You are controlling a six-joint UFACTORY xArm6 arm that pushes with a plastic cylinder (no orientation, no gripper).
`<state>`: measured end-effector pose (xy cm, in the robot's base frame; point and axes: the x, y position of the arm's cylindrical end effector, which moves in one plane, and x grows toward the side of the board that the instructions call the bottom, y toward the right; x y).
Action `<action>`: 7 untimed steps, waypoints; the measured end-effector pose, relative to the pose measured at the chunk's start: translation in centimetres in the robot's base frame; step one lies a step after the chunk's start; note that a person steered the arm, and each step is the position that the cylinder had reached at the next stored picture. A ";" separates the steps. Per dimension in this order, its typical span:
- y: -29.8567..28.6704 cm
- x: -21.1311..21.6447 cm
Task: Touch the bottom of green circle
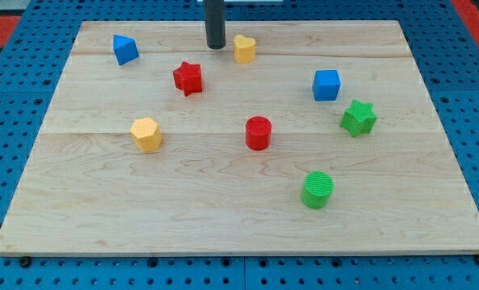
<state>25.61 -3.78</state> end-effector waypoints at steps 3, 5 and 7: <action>4.8 12.4; 14.4 17.0; 17.2 27.4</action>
<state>53.02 13.38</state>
